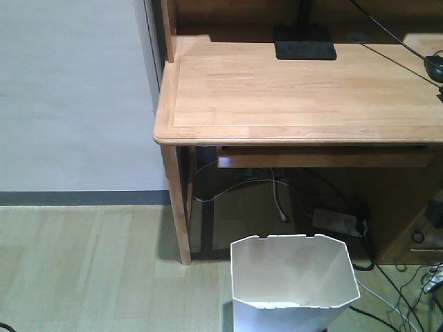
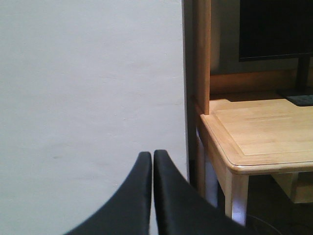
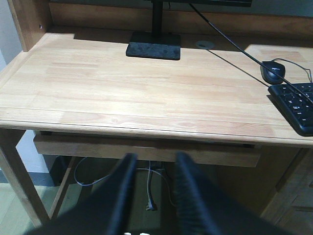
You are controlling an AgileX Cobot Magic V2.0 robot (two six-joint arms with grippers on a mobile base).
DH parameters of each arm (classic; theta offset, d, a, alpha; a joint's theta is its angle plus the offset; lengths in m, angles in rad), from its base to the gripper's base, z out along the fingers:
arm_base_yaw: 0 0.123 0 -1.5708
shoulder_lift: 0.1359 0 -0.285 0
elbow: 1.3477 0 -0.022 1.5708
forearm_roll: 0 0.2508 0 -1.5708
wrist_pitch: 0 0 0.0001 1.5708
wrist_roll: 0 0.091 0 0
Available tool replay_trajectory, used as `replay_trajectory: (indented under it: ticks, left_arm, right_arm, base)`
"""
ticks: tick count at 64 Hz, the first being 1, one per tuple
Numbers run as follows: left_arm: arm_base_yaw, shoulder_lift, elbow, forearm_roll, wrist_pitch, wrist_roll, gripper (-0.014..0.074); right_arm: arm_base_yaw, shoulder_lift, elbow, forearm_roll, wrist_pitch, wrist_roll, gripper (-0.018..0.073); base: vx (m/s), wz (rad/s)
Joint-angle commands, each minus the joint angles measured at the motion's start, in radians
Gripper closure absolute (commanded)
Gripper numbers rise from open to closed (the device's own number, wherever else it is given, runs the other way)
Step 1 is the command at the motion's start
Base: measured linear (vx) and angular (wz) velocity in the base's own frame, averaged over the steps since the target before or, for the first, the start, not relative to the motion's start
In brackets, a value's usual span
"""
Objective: Move trash bin to bedside with robot
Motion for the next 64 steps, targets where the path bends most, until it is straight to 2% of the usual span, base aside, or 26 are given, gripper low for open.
replay_trajectory:
  ticks: [1,10,15,33,64]
  left_arm:
    - [-0.006,-0.015,0.012,-0.009,-0.074,-0.014,0.0603]
    - [-0.006,-0.015,0.012,-0.009,-0.074,-0.014,0.0603]
    - [-0.006,-0.015,0.012,-0.009,-0.074,-0.014,0.0603]
    - [-0.006,-0.015,0.012,-0.009,-0.074,-0.014,0.0603]
    - [-0.006,-0.015,0.012,-0.009,-0.074,-0.014,0.0603]
  right_arm:
    - [-0.005,0.007,-0.036,-0.016,-0.069,0.000,0.0190]
    - [-0.005,0.007,-0.036,-0.016,-0.061,0.000,0.0052]
    - [-0.005,0.007,-0.036,-0.014,-0.061,0.000,0.0025]
    - [-0.005,0.069,-0.097,0.012,-0.017,0.011,0.0032]
    - [-0.005,0.546,-0.381,0.021,0.247,0.011,0.0033]
  base:
    - [0.00,0.00]
    - [0.00,0.00]
    - [0.00,0.00]
    - [0.00,0.00]
    - [0.00,0.00]
